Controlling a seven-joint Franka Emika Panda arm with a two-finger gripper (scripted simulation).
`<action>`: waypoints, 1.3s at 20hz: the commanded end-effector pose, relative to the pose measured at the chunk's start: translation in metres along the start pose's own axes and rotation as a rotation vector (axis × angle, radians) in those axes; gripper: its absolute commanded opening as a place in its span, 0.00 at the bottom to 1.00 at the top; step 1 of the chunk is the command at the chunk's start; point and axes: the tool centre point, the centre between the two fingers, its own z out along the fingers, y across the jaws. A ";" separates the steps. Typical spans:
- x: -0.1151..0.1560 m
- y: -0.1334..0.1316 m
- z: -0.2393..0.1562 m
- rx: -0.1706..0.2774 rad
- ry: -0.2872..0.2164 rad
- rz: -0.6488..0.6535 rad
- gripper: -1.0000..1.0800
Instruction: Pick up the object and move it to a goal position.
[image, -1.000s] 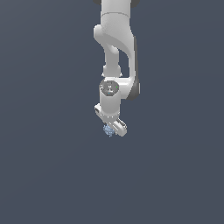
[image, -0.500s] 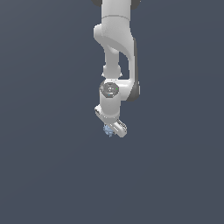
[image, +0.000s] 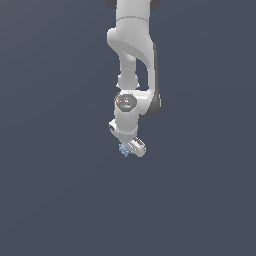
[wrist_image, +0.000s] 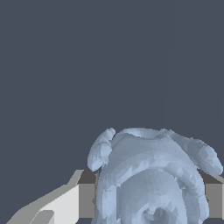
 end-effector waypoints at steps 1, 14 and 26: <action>-0.001 -0.006 -0.005 0.001 0.000 -0.001 0.00; -0.006 -0.075 -0.058 0.000 0.001 0.000 0.00; -0.006 -0.098 -0.074 0.000 0.000 0.000 0.00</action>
